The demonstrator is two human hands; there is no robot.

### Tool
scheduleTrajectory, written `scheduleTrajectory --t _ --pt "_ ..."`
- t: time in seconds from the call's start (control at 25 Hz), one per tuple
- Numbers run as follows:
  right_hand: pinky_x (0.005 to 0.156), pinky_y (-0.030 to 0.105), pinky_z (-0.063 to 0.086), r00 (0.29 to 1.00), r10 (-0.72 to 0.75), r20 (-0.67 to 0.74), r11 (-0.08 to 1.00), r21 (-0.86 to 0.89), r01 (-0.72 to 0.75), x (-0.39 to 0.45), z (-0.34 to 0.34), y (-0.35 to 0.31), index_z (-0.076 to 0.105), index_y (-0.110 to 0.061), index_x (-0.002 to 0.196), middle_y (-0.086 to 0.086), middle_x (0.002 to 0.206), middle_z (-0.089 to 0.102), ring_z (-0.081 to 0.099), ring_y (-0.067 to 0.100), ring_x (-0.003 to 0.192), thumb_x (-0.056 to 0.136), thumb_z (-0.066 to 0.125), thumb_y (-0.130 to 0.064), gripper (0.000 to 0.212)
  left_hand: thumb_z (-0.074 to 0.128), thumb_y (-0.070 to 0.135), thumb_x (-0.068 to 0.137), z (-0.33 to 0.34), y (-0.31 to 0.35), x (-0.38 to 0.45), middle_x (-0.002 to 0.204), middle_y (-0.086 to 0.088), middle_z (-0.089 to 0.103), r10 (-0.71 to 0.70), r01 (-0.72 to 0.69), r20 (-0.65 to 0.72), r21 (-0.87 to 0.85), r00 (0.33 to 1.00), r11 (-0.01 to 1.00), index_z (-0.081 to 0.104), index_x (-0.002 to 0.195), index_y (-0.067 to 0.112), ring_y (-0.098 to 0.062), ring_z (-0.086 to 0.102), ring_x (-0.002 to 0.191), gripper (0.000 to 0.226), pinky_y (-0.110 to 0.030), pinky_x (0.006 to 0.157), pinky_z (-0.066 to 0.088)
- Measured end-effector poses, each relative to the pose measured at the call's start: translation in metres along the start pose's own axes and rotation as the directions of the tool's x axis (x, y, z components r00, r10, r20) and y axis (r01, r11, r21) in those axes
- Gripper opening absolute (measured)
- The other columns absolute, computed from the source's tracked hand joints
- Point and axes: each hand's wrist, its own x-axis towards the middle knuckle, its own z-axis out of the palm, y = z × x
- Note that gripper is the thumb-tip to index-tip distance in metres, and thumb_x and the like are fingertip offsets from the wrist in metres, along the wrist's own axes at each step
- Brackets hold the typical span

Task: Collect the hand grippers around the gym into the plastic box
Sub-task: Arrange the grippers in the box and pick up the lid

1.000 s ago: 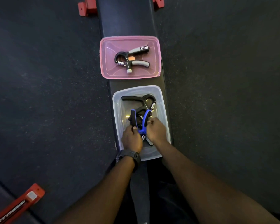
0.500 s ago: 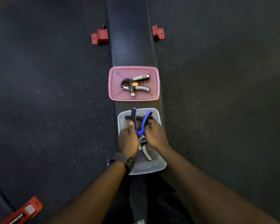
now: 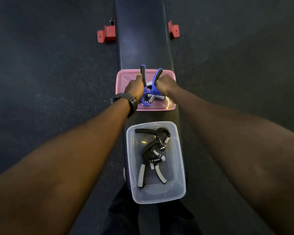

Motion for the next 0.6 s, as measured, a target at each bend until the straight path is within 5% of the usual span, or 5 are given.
scheduleTrajectory --t 0.12,0.2,0.36,0.48,0.6 --pt "0.087 0.035 0.041 0.997 0.033 0.067 0.999 -0.022 -0.032 0.022 0.018 0.008 0.054 0.007 0.129 0.025 0.134 0.056 0.055 0.035 0.120 0.100 0.036 -0.009 0.037 0.027 0.069 0.079 0.005 -0.017 0.026 0.101 -0.012 0.073 -0.018 0.018 0.000 0.018 1.000 1.000 0.066 0.078 0.016 -0.034 0.069 0.099 0.066 -0.054 0.092 0.055" --pt "0.089 0.037 0.041 0.997 0.026 0.078 0.994 -0.108 -0.017 0.028 0.024 0.010 0.041 0.011 0.139 0.029 0.137 0.052 0.053 0.038 0.123 0.100 0.037 -0.009 0.044 0.027 0.071 0.084 0.009 -0.019 0.028 0.101 -0.013 0.073 -0.010 0.010 -0.007 0.007 1.000 1.000 0.065 0.078 0.017 -0.032 0.069 0.097 0.066 -0.053 0.092 0.054" --pt "0.067 0.032 0.037 0.996 -0.035 0.076 0.995 -0.087 0.042 0.030 0.023 0.019 0.055 0.007 0.128 0.028 0.131 0.057 0.056 0.032 0.101 0.094 0.042 -0.009 0.040 0.026 0.069 0.088 0.010 -0.013 0.022 0.097 -0.010 0.072 0.003 -0.003 0.031 -0.005 1.000 1.000 0.068 0.093 0.014 -0.029 0.066 0.095 0.070 -0.043 0.093 0.051" --pt "0.087 0.036 0.046 0.999 -0.048 -0.023 0.994 0.101 0.050 0.013 0.017 0.027 0.065 0.000 0.119 0.024 0.125 0.061 0.059 0.037 0.114 0.094 0.045 -0.018 0.036 0.026 0.071 0.077 0.004 -0.009 0.004 0.107 -0.016 0.072 0.047 -0.049 -0.054 -0.025 0.997 0.999 0.068 0.089 0.010 -0.033 0.066 0.102 0.075 -0.038 0.084 0.049" --pt "0.086 0.040 0.050 0.976 -0.002 -0.216 0.918 0.387 0.088 -0.043 0.016 0.040 0.071 -0.011 0.093 0.013 0.103 0.071 0.065 0.031 0.099 0.090 0.049 -0.027 0.028 0.032 0.062 0.078 0.007 -0.022 -0.045 0.078 -0.003 0.072 0.160 -0.186 -0.227 -0.096 0.961 0.978 0.066 0.070 0.020 -0.027 0.067 0.083 0.055 -0.045 0.087 0.052"
